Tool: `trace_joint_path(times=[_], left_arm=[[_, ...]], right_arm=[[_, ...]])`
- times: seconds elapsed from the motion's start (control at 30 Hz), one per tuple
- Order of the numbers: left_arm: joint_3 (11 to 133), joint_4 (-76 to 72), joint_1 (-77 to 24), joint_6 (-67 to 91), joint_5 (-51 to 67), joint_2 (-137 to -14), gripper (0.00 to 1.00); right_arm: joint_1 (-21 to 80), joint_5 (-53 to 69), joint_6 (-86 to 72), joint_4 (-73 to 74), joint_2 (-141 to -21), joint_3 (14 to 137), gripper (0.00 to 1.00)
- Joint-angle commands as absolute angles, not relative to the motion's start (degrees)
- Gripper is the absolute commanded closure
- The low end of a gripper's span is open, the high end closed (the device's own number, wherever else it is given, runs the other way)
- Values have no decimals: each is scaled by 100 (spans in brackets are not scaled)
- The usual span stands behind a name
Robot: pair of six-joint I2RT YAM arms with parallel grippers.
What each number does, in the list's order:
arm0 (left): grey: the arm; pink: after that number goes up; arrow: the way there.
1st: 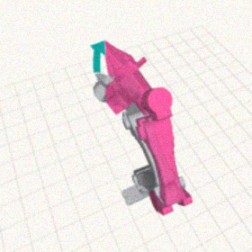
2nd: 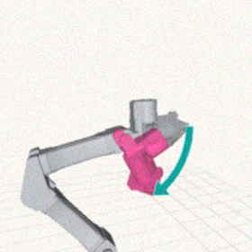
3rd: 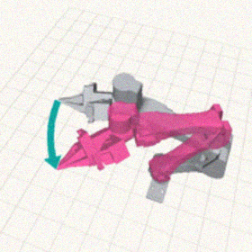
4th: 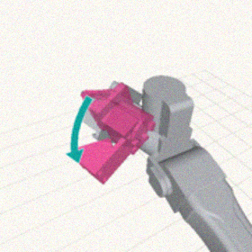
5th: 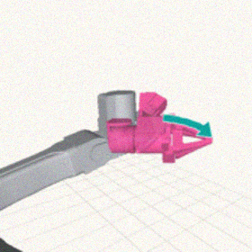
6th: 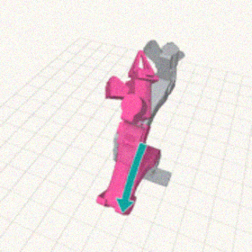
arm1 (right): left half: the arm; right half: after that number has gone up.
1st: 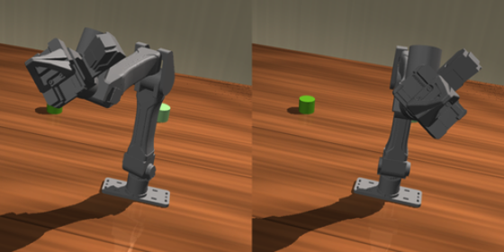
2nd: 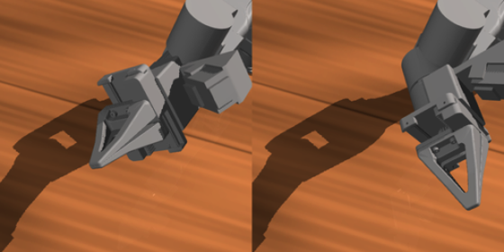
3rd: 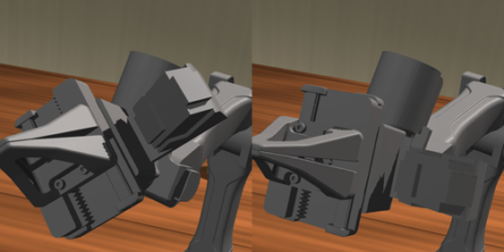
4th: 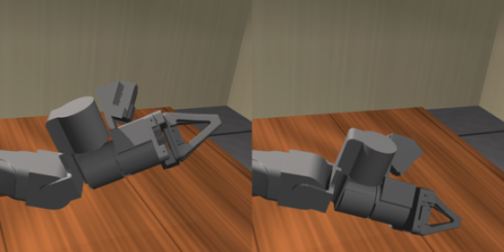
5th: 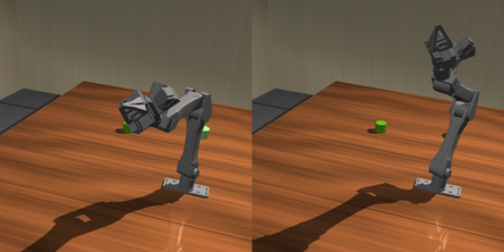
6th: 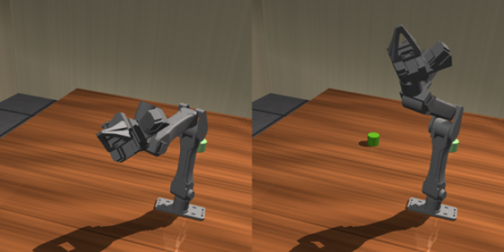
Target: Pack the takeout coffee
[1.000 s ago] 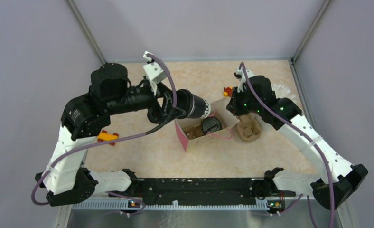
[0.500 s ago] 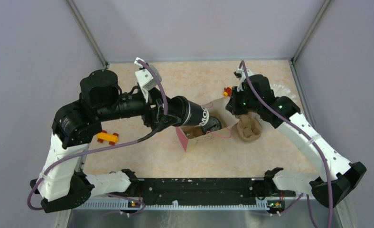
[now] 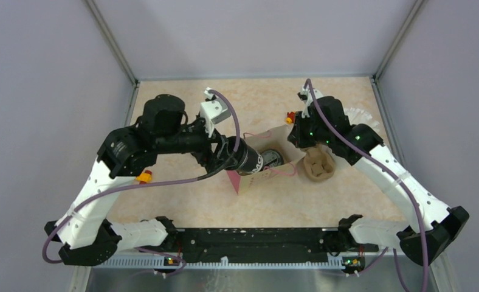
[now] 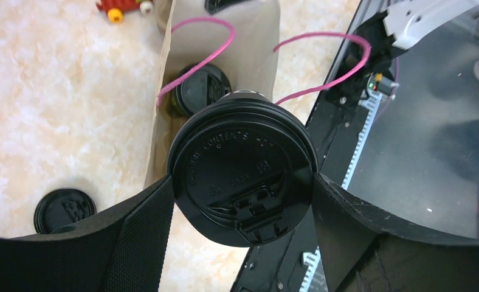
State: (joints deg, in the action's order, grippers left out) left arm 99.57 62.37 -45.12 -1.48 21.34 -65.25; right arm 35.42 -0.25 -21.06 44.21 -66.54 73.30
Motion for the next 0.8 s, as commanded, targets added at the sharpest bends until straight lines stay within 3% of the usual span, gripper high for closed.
trace_joint_path(times=[0.0,0.2,0.63,0.77], left_arm=[[9706,6086,-4538,-397,1903,-6591,32],[9824,6071,-4704,-663,1465,-6935,32],[10169,6322,-6075,-989,-430,-7626,32],[9874,6222,-6175,-1034,-459,-7564,32]], right_arm=[[3675,-195,-2102,4412,-6614,7563,100],[3778,-320,-2151,4346,-6547,7487,100],[3955,-203,-2648,4169,-6062,7251,100],[3955,-208,-2995,4259,-5995,7263,93]])
